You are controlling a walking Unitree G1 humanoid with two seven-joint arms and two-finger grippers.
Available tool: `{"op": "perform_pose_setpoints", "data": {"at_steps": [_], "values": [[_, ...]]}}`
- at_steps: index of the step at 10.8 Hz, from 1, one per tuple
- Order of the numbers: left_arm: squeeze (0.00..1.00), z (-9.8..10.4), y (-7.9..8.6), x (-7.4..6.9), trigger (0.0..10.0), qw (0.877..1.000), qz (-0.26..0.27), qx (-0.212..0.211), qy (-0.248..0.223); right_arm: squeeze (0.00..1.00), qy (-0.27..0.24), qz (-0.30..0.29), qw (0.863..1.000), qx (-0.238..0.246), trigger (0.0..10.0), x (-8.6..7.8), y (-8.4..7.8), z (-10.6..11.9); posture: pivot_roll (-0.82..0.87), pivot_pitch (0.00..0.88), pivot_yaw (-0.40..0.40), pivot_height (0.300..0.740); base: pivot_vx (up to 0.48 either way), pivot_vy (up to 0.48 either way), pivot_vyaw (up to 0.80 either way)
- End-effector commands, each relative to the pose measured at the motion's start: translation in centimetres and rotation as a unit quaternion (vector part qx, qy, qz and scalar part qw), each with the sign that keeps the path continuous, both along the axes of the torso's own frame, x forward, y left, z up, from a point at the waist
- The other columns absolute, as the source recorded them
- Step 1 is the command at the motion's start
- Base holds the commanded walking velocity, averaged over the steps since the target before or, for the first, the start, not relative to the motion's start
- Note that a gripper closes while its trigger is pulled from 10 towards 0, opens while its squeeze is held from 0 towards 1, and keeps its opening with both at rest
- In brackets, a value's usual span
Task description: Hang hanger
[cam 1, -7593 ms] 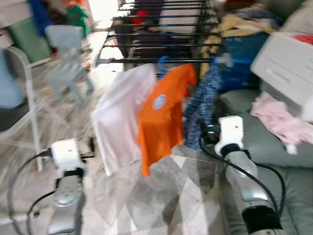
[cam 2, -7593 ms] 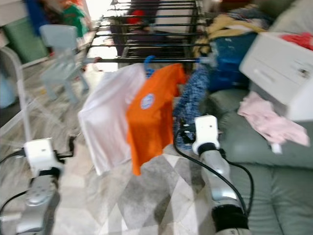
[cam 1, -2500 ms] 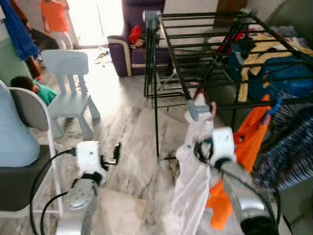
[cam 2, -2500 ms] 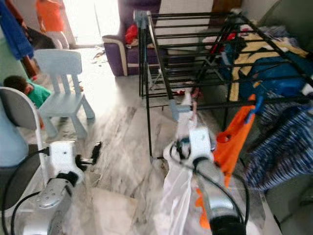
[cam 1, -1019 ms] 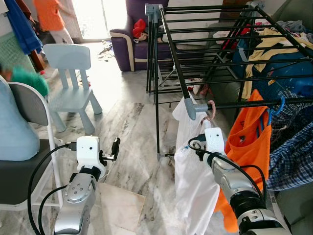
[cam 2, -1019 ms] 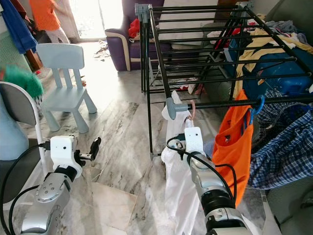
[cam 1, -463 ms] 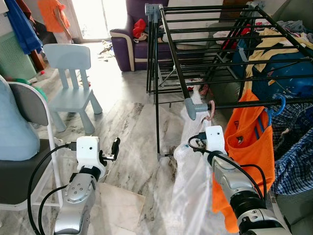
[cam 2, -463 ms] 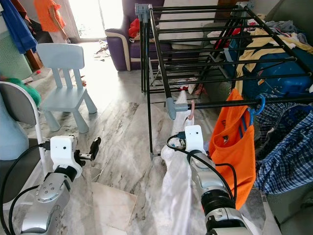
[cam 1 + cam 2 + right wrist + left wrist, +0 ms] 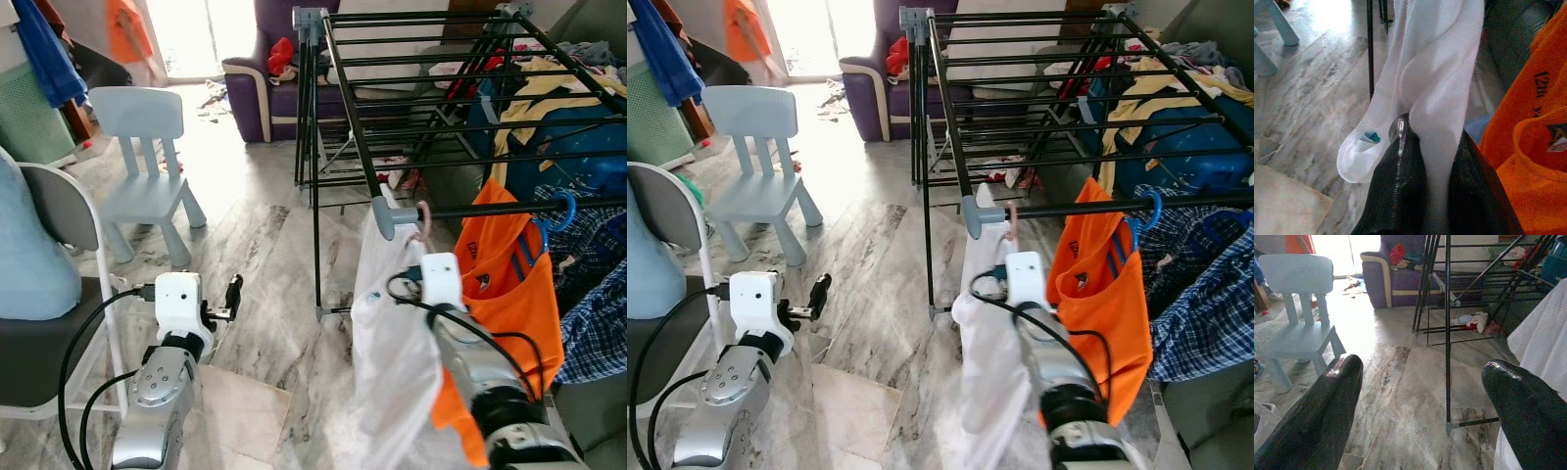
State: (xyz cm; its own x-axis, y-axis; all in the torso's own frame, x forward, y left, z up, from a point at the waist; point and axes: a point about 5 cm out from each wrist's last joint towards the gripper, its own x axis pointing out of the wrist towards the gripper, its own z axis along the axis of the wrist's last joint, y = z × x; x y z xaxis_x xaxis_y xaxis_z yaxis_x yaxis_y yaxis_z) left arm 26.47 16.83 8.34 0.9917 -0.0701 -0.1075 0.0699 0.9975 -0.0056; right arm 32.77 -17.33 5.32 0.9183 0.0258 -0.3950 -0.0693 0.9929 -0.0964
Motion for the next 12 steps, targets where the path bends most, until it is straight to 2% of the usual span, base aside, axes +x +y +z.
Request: {"op": "perform_pose_setpoints", "data": {"at_steps": [1,2,3,6,7,8,9,10,12], "values": [[0.00,-0.22,-0.05,-0.02,10.0,1.000,0.000,0.007,0.005,0.00,-0.009,-0.005,1.000,-0.004,10.0,0.08,-0.52,0.36,-0.09,0.000,0.009,0.740,0.000,0.000,0.00],[0.00,-0.22,-0.12,0.05,10.0,1.000,-0.001,0.007,0.005,0.27,-0.009,-0.006,1.000,-0.004,10.0,0.07,-0.80,0.40,-0.09,0.000,0.010,0.740,0.000,0.000,0.00],[0.00,-0.21,-0.13,0.10,10.0,1.000,-0.001,0.007,0.005,1.00,-0.012,-0.007,1.000,-0.005,10.0,0.09,-0.95,0.50,-0.09,0.000,0.013,0.740,0.000,0.000,0.00],[0.00,-0.14,-0.02,0.20,10.0,1.000,0.000,0.008,0.004,1.00,-0.021,-0.012,1.000,-0.018,10.0,0.38,-1.43,0.82,-0.08,0.000,0.013,0.740,0.000,0.000,0.00],[0.00,-0.13,-0.01,0.22,10.0,1.000,-0.001,0.008,0.004,0.25,-0.022,-0.011,1.000,-0.018,10.0,0.46,-1.43,0.88,-0.09,0.000,0.013,0.740,0.000,0.000,0.00],[0.00,-0.16,-0.01,0.22,10.0,1.000,0.000,0.008,0.004,0.23,-0.021,-0.008,1.000,-0.014,10.0,0.48,-1.35,0.88,-0.09,0.000,0.013,0.740,0.000,0.000,0.00],[0.00,-0.15,-0.03,0.25,10.0,1.000,-0.001,0.008,0.004,0.00,-0.021,-0.007,1.000,-0.013,4.0,0.50,-1.33,0.86,-0.08,0.000,0.011,0.740,0.000,0.000,0.00],[0.00,-0.17,-0.04,0.27,10.0,1.000,-0.001,0.009,0.005,0.00,-0.022,-0.002,1.000,-0.009,0.0,0.53,-1.19,0.85,-0.08,0.000,0.011,0.740,0.000,0.000,0.00],[0.00,-0.23,-0.08,0.28,10.0,1.000,-0.002,0.011,0.006,0.00,-0.024,0.002,1.000,-0.002,0.0,0.57,-0.98,0.83,-0.08,0.000,0.009,0.740,0.000,0.000,0.00]]}}
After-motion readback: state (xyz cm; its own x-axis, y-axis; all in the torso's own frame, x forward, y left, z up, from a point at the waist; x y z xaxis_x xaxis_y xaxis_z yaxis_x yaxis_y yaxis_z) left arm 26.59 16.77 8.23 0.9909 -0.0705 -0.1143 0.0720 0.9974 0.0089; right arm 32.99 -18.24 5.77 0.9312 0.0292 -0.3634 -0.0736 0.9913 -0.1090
